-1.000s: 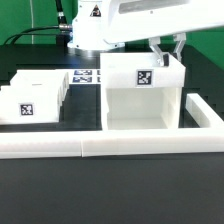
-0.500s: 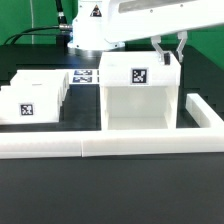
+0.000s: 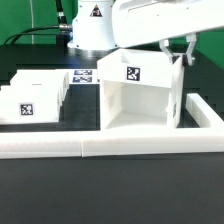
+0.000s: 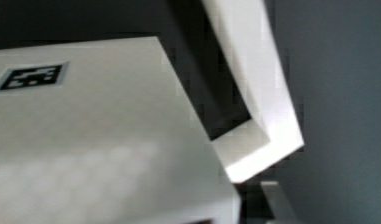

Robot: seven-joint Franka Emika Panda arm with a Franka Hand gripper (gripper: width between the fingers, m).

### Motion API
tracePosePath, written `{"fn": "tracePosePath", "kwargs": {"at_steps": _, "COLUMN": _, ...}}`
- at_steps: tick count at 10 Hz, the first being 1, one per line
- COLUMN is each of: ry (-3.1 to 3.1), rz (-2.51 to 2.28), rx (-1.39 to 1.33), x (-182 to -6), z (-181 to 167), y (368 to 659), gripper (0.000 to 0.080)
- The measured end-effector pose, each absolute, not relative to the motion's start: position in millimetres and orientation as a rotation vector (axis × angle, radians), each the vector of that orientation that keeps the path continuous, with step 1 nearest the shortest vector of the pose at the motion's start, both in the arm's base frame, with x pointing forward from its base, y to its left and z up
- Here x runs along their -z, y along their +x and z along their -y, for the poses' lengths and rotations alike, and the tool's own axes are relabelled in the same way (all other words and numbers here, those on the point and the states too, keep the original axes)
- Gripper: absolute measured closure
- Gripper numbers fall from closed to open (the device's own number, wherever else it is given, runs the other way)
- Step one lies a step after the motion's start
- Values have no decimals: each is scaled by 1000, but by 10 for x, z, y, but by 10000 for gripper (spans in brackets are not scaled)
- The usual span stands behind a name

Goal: Assemble drawer

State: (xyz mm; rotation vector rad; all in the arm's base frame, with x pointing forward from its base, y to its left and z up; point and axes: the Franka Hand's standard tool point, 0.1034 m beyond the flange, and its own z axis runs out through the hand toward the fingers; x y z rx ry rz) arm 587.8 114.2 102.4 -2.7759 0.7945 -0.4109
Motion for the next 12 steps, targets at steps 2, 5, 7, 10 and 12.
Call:
{"fn": "tracePosePath", "kwargs": {"at_steps": 2, "ry": -2776, "rz": -796, "rx": 411, "x": -1024, "z": -1142, "y": 5879, "gripper": 731}}
{"fn": "tracePosePath", "kwargs": {"at_steps": 5, "ry": -2776, "rz": -796, "rx": 411, "x": -1024, "z": -1142, "y": 5879, "gripper": 731}}
{"fn": "tracePosePath", "kwargs": {"at_steps": 7, "ry": -2776, "rz": -796, "rx": 411, "x": -1024, "z": -1142, "y": 5879, "gripper": 731}}
{"fn": "tracePosePath", "kwargs": {"at_steps": 10, "ry": -2776, "rz": -796, "rx": 411, "x": -1024, "z": -1142, "y": 5879, "gripper": 731}}
{"fn": "tracePosePath", "kwargs": {"at_steps": 12, "ry": -2762, "rz": -825, "rx": 410, "x": -1037, "z": -1144, "y": 5882, "gripper": 731}}
